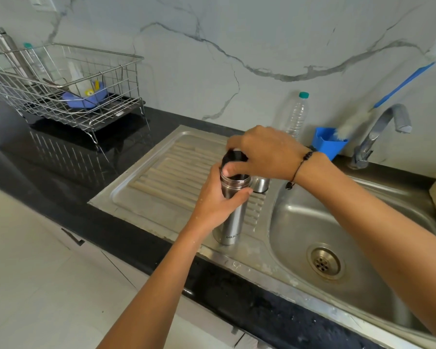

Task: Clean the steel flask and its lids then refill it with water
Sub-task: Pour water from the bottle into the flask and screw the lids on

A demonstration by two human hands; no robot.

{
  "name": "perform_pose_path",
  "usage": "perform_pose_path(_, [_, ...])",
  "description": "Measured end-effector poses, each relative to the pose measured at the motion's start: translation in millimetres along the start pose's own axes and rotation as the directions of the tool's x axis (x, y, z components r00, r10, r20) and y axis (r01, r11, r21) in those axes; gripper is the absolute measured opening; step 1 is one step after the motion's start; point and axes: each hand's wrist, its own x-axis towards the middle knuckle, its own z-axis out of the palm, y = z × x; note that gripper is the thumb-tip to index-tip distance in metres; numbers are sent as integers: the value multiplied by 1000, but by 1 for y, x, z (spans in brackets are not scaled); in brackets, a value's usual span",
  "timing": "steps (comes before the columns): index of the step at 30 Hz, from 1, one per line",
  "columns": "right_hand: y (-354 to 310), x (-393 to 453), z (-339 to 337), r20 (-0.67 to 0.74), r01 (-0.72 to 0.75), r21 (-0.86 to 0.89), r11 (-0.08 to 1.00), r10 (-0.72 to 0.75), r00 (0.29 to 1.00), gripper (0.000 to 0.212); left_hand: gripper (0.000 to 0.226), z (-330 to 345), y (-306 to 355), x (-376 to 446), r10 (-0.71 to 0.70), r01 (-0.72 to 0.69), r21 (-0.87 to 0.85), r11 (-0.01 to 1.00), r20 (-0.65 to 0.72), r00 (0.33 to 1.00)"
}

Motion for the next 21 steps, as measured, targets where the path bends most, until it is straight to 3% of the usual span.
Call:
perform_pose_path(3, [3,-1,-3,13,-38,35,999,38,999,50,57,-1,1,0,-3,3,3,1000,11,1000])
perform_pose_path(6, [4,-8,-5,140,86,110,990,-101,985,59,59,-1,2,0,-3,3,-14,1000,3,1000])
perform_pose_path(9, [1,-5,0,90,142,109,984,-152,984,52,65,0,2,-1,11,-11,-4,1000,1,1000])
perform_pose_path(13, [-2,0,2,44,54,23,998,-55,998,36,51,0,2,-1,-1,1,3,1000,-5,1000])
perform_pose_path(17, [-11,-1,14,-106,-136,-211,968,116,988,67,47,2,2,-1,5,-5,15,1000,0,1000])
perform_pose_path(19, [-7,-5,9,-129,-112,-174,978,90,987,66,55,2,1,-1,13,-13,-2,1000,3,1000])
perform_pose_path(21, [2,-5,1,6,27,-19,999,-27,1000,55,57,1,1,-1,3,-3,-17,1000,-7,1000])
